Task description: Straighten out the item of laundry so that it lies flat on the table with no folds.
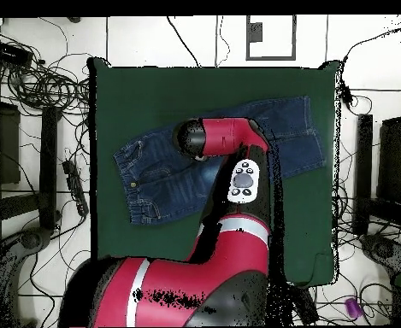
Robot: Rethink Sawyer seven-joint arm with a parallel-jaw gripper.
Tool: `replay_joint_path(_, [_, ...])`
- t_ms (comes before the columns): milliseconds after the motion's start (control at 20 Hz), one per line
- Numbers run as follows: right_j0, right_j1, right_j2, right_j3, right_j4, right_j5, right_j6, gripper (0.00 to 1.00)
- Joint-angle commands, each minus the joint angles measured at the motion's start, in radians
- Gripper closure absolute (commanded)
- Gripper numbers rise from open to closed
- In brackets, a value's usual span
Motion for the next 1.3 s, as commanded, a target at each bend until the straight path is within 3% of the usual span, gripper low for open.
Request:
replay_joint_path(50, [0.032, 0.114, 0.044, -0.104, 0.061, 0.013, 0.205, 0.00])
replay_joint_path(650, [0.016, 0.169, 0.071, -0.186, 0.074, 0.016, 0.187, 0.00])
replay_joint_path(950, [0.012, 0.195, 0.084, -0.179, 0.063, -0.071, 0.194, 0.00])
replay_joint_path(1100, [0.000, 0.177, 0.093, -0.148, 0.053, -0.082, 0.161, 0.00])
replay_joint_path(1300, [-0.008, 0.068, 0.082, -0.066, 0.055, 0.035, 0.096, 0.00])
